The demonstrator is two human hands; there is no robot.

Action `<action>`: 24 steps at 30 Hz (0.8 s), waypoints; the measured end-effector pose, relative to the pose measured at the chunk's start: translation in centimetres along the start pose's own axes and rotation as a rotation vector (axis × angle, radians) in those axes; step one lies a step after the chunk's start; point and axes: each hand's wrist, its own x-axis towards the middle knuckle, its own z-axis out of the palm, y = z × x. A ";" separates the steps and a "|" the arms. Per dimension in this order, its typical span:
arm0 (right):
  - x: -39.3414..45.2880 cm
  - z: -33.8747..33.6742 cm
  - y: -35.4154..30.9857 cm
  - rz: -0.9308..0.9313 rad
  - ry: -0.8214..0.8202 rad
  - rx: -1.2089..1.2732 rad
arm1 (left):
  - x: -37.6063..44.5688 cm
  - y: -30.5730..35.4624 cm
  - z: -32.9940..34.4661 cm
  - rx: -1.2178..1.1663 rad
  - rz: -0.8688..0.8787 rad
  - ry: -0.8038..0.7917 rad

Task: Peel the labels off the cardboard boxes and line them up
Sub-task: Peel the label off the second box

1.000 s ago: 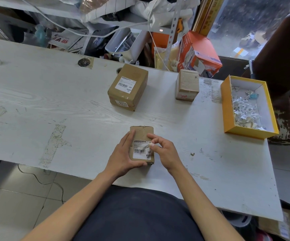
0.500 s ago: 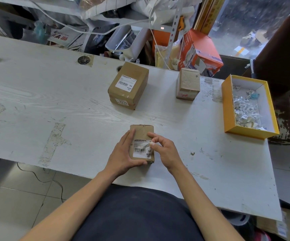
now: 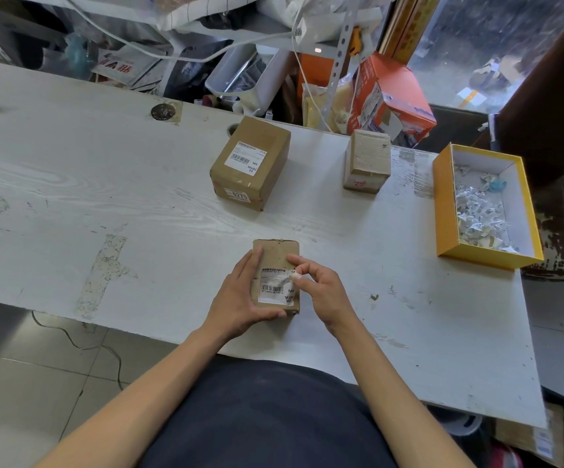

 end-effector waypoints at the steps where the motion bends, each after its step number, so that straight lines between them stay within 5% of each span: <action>1: 0.0 0.0 0.0 0.001 -0.001 0.001 | 0.0 0.0 0.0 -0.001 0.001 0.000; 24: 0.9 -0.3 0.4 0.032 0.058 0.144 | 0.0 0.1 -0.1 -0.012 0.001 0.000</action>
